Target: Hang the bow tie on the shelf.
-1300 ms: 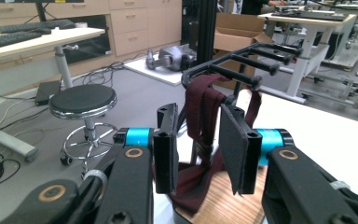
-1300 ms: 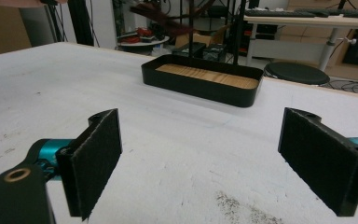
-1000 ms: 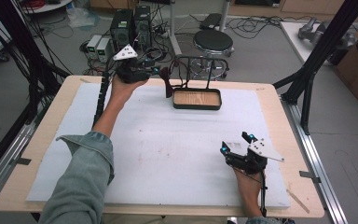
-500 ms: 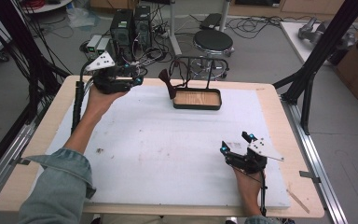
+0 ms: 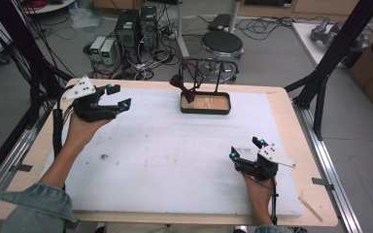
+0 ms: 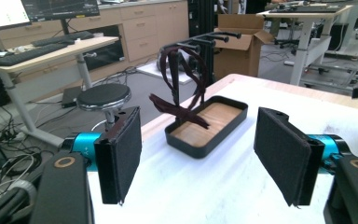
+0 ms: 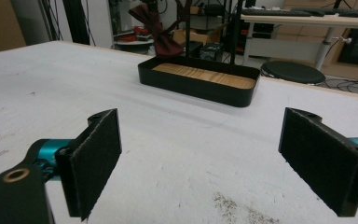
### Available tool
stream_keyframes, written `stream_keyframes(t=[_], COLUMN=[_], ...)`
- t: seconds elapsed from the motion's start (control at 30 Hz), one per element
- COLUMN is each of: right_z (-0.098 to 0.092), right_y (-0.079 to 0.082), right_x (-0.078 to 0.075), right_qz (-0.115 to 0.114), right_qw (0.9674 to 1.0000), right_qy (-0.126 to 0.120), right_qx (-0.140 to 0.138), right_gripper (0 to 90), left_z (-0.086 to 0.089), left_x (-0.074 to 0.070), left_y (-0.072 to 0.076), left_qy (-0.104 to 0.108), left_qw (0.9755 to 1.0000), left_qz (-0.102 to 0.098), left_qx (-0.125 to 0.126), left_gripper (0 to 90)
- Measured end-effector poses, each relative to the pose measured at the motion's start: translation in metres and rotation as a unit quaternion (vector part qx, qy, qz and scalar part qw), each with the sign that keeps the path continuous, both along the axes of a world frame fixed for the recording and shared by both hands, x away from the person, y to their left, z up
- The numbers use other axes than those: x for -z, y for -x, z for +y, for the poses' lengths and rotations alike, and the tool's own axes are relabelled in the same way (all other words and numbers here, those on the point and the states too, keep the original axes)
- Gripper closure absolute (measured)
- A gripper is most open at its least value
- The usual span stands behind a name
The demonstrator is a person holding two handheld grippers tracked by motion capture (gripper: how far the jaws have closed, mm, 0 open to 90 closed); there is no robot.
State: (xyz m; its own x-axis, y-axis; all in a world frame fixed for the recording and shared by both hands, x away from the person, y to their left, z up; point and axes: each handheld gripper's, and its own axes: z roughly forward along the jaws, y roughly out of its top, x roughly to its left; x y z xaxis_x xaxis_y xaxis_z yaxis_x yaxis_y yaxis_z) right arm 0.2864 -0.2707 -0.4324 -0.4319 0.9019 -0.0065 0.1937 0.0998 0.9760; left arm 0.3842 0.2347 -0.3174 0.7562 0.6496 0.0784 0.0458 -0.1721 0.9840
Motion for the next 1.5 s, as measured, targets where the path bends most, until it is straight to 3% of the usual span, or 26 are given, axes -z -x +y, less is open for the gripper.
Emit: stream_keyframes(t=[0.2,0.53,0.8,1.13,1.27,1.37,1.5], right_z=[0.000,0.000,0.000,0.000,0.000,0.000,0.000], right_y=[0.000,0.000,0.000,0.000,0.001,0.001,0.000], right_x=[0.000,0.000,0.000,0.000,0.000,0.000,0.000], right_qz=[0.001,0.002,0.003,0.006,0.007,0.007,0.006], right_qw=[1.0000,1.0000,0.9999,0.9999,0.9999,0.9999,0.9999], right_qy=[0.001,0.004,0.007,0.006,0.006,0.006,0.007], right_qx=[0.001,0.005,0.010,0.014,0.013,0.014,0.014], right_gripper=[12.2,12.2,12.1,12.1,12.1,12.1,12.1], left_z=[0.020,0.042,0.063,0.074,0.075,0.076,0.076], left_x=[0.017,0.039,0.060,0.086,0.095,0.105,0.109], left_y=[0.025,0.052,0.073,0.089,0.089,0.089,0.090], left_qy=[0.000,-0.002,0.002,-0.013,-0.017,-0.025,-0.026], left_qw=[0.9997,0.9983,0.9960,0.9924,0.9919,0.9898,0.9896], left_qz=[-0.004,-0.004,0.017,0.029,0.038,0.054,0.054], left_qx=[-0.023,-0.058,-0.088,-0.119,-0.120,-0.129,-0.131], left_gripper=[31.0,28.7,26.6,25.2,24.3,22.1,21.8])
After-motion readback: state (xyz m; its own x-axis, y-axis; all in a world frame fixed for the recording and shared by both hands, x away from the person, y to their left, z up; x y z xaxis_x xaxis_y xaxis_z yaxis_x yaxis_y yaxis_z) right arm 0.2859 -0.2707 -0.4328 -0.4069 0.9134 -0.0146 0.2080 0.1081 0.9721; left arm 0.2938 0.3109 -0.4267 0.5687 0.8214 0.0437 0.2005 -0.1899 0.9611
